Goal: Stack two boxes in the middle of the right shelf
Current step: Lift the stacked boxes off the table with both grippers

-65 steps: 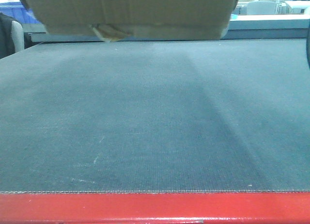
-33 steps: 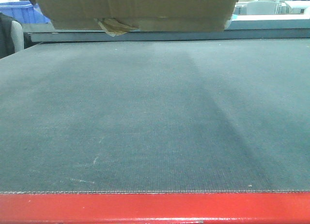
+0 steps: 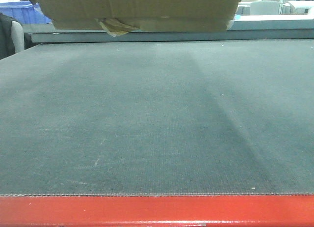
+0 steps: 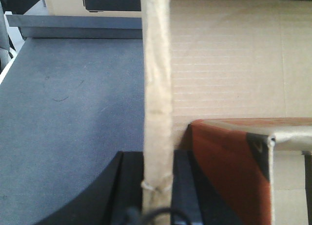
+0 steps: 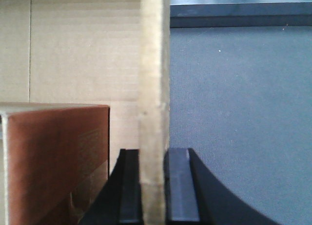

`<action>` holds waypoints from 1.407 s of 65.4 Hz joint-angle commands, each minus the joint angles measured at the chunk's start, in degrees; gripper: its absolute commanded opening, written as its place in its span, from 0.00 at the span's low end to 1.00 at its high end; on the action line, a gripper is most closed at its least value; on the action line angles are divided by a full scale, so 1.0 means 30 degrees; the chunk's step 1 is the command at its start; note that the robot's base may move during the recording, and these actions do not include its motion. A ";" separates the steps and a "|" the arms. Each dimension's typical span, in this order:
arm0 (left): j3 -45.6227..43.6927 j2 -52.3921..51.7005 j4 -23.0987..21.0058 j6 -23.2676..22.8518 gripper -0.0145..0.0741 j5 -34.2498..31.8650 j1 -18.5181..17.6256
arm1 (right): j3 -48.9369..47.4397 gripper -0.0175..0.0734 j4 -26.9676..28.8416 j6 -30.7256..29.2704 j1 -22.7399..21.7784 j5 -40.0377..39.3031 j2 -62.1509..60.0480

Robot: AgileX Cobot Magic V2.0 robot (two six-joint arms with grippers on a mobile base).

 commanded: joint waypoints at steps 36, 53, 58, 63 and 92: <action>-0.0253 -0.0223 0.0296 0.0174 0.04 -0.0720 0.0054 | -0.0276 0.03 -0.0592 0.0151 -0.0087 -0.1601 -0.0309; -0.0253 -0.0223 0.0296 0.0174 0.04 -0.0720 0.0054 | -0.0276 0.03 -0.0592 0.0151 -0.0087 -0.1601 -0.0309; -0.0253 -0.0223 0.0296 0.0174 0.04 -0.0720 0.0054 | -0.0276 0.03 -0.0592 0.0151 -0.0087 -0.1601 -0.0309; -0.0253 -0.0223 0.0296 0.0174 0.04 -0.0720 0.0054 | -0.0276 0.03 -0.0592 0.0151 -0.0087 -0.1601 -0.0309; -0.0253 -0.0223 0.0296 0.0174 0.04 -0.0720 0.0054 | -0.0276 0.03 -0.0592 0.0151 -0.0087 -0.1631 -0.0309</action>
